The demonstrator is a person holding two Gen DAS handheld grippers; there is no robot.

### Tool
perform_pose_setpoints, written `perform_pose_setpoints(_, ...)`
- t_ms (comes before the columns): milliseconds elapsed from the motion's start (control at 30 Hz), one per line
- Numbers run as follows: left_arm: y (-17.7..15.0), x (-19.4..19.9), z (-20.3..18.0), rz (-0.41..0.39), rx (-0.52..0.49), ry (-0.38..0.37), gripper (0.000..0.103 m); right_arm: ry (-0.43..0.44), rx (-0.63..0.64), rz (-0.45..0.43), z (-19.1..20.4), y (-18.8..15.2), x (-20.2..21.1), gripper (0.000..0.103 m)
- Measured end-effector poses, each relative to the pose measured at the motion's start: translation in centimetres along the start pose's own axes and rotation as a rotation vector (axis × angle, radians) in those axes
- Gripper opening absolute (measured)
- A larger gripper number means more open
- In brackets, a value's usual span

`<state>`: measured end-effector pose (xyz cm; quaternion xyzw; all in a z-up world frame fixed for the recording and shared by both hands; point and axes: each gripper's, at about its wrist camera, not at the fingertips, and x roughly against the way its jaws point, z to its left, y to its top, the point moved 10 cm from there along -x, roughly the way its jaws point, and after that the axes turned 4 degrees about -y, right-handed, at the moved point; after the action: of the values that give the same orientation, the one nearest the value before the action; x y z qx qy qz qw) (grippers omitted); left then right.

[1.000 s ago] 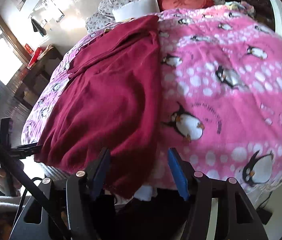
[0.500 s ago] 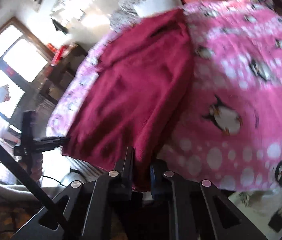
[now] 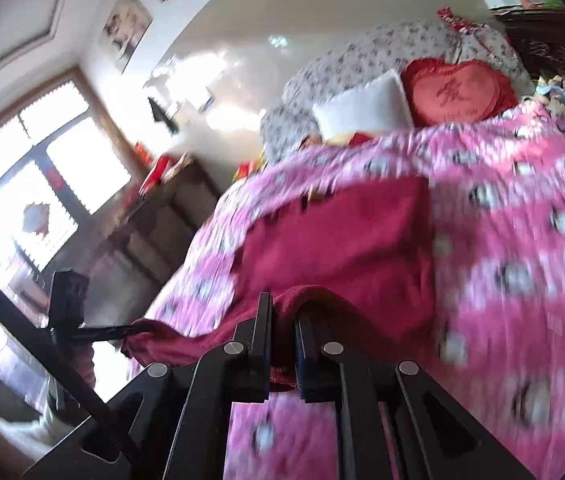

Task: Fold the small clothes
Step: 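Grasp the hem with the left tool and fold it toward the collar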

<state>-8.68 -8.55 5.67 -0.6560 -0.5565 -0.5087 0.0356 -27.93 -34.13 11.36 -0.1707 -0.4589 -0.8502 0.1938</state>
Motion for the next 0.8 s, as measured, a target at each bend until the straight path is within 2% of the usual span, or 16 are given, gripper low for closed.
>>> perform_pose_setpoints(67,3.9,-1.2,0.9,-0.010,0.032,0.005,0.008,-0.044,-0.004,-0.006,-1.2,2.9,-2.5,0.010)
perform_pose_setpoints(233,12.4,-7.4,4.6,-0.011,0.117,0.109,0.007,-0.141,-0.038,0.033,-5.2,8.4,-10.4,0.009)
perform_pose_setpoints(333,14.8,-11.1,6.8,0.031,0.169,0.108,0.007,-0.175,-0.085,0.049,-8.5,10.4,-14.9,0.009)
perform_pose_setpoints(400,15.7,-13.7,8.6,0.065,0.211,0.124,0.011,-0.170,-0.138,0.098,-10.8,10.7,-18.0,0.010)
perform_pose_setpoints(433,15.9,-14.7,9.5,0.081,0.241,0.125,0.011,-0.193,-0.182,0.116,-12.4,10.5,-19.4,0.013)
perform_pose_setpoints(500,16.2,-15.3,10.1,0.103,0.287,0.078,0.015,-0.205,-0.232,0.138,-14.2,10.0,-20.8,0.018)
perform_pose_setpoints(533,16.5,-14.8,9.9,0.094,0.284,0.044,0.018,-0.182,-0.255,0.126,-14.5,10.1,-20.6,0.022)
perform_pose_setpoints(567,16.6,-14.1,9.4,0.084,0.264,0.024,0.028,-0.169,-0.261,0.105,-14.4,10.4,-19.9,0.027)
perform_pose_setpoints(600,16.9,-13.3,9.1,0.064,0.238,0.032,0.051,-0.187,-0.249,0.061,-14.5,11.0,-18.5,0.051)
perform_pose_setpoints(633,17.5,-12.2,9.3,0.018,0.210,0.092,0.064,-0.221,-0.238,0.012,-14.6,11.6,-17.2,0.073)
perform_pose_setpoints(667,18.2,-10.2,9.8,-0.065,0.187,0.195,0.079,-0.256,-0.229,-0.048,-14.7,12.2,-15.7,0.077)
perform_pose_setpoints(700,18.8,-8.7,9.9,-0.126,0.171,0.238,0.081,-0.277,-0.213,-0.091,-14.5,12.6,-14.3,0.077)
perform_pose_setpoints(733,19.1,-7.8,9.8,-0.155,0.162,0.230,0.081,-0.274,-0.182,-0.090,-13.9,12.6,-13.5,0.077)
perform_pose_setpoints(800,18.7,-7.0,8.9,-0.148,0.162,0.162,0.081,-0.253,-0.132,-0.071,-12.5,12.0,-12.7,0.077)
